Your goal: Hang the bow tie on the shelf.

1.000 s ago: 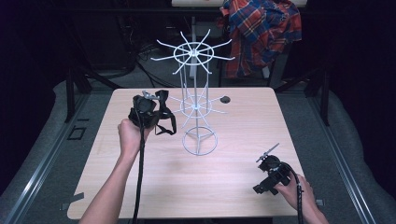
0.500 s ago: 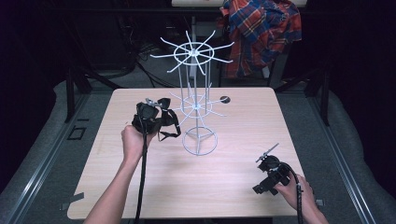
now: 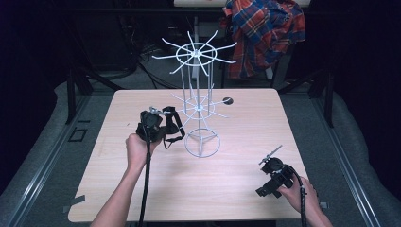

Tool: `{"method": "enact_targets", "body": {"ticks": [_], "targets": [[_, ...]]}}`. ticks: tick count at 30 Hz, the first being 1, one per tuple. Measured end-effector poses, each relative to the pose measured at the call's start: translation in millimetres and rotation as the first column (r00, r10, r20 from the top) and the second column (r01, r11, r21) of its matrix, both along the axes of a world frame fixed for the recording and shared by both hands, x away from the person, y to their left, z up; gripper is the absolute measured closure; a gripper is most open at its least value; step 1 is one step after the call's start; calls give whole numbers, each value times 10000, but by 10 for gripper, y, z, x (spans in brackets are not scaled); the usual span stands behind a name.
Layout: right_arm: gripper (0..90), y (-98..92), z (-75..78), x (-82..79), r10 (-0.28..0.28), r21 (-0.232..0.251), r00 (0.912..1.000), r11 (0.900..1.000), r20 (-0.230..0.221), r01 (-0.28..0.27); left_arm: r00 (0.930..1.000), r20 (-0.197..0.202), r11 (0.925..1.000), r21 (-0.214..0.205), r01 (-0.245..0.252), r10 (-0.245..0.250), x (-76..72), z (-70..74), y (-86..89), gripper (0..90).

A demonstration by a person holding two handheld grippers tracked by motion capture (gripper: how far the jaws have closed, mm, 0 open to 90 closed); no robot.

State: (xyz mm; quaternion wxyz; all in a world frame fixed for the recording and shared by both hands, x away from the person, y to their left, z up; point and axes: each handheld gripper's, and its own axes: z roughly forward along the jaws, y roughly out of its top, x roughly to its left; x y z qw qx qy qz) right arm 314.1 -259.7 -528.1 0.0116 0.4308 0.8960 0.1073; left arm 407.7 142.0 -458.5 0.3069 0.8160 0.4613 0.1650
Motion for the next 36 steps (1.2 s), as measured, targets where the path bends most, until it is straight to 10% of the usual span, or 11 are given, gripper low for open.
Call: {"method": "enact_targets", "body": {"ticks": [16, 36], "targets": [[81, 13, -21, -8, -78, 184, 10000, 9998, -20, 79, 9993, -363, 9995, -326, -52, 40, -9, -44, 92, 764], [80, 18, -13, -4, -30, 146, 10000, 9999, -16, 30, 9991, -367, 9998, -14, 196, -197, -287, 252, 245, 134]]}}
